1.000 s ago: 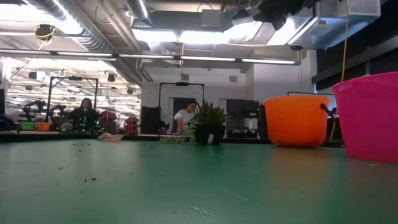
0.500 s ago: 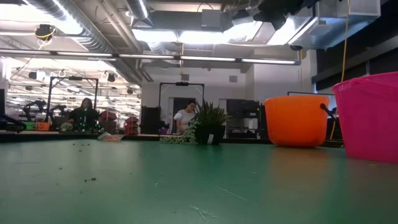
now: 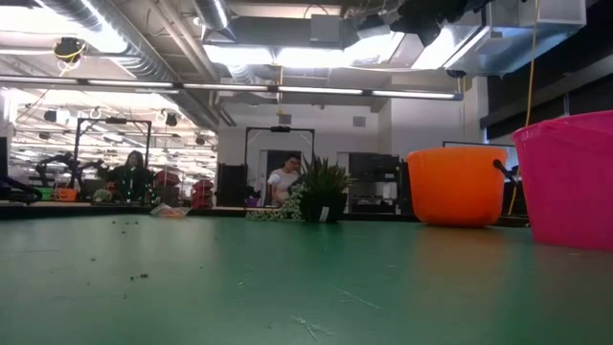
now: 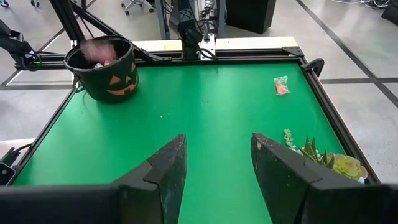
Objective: Sort candy
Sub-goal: Put the orange candy into the pink bucket
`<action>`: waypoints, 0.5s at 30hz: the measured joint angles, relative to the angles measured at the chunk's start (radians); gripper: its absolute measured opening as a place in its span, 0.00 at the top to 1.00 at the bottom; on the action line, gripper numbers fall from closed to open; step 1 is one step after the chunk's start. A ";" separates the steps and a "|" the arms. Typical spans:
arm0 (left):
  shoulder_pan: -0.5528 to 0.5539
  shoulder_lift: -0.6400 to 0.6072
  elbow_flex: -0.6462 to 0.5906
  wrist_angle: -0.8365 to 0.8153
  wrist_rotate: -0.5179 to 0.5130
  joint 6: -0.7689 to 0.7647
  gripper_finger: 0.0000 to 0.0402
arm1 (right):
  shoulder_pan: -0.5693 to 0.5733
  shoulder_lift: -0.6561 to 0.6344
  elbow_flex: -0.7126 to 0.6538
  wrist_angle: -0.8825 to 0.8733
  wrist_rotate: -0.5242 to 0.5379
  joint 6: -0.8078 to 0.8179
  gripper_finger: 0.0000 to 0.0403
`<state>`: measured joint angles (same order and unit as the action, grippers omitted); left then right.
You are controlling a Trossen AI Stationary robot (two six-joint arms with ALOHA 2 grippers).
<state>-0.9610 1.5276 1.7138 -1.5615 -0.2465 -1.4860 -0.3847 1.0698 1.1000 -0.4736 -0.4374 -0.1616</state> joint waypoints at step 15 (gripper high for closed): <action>0.160 -0.010 0.000 -0.009 -0.291 0.370 0.59 | 0.000 0.000 0.000 0.013 0.000 0.007 0.56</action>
<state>-0.8013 1.5174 1.7138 -1.5707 -0.5380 -1.1160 -0.3843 1.0698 1.1000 -0.4610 -0.4377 -0.1545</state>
